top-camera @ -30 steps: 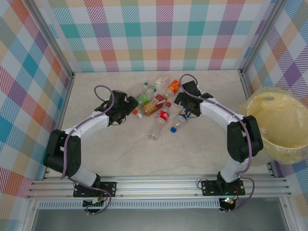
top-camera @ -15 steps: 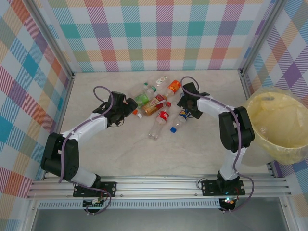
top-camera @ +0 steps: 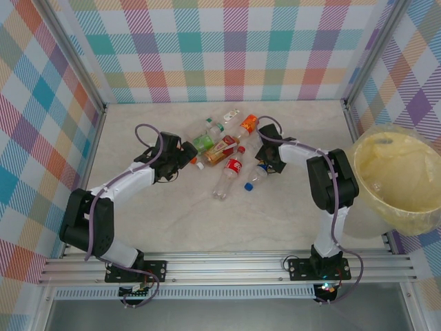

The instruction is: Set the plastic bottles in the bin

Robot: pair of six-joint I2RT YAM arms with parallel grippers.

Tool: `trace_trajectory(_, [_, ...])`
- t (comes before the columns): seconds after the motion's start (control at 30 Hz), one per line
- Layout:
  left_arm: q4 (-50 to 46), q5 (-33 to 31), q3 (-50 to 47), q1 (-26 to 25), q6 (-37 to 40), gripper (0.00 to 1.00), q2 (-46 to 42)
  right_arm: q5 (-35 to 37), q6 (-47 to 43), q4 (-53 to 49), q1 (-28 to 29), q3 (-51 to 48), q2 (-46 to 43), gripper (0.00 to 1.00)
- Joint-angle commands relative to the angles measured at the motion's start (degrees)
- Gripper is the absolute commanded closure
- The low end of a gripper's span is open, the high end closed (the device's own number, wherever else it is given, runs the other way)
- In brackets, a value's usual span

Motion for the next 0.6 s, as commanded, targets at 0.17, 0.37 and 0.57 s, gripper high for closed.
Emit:
trace_trajectory(0.17, [0.4, 1.8, 1.9, 0.8, 0.6, 0.00, 1.8, 3.1, -5.0, 6.2, -0.1, -7.6, -8.3, 0.47])
trace_trajectory(0.37, [0.9, 2.4, 2.0, 0.8, 0.2, 0.00, 2.0, 3.6, -10.2, 9.4, 0.0, -10.2, -13.2, 0.54])
trace_trajectory(0.57, [1.1, 3.0, 2.3, 0.8, 0.2, 0.00, 2.1, 2.7, -14.7, 15.2, 0.0, -13.6, -19.7, 0.60])
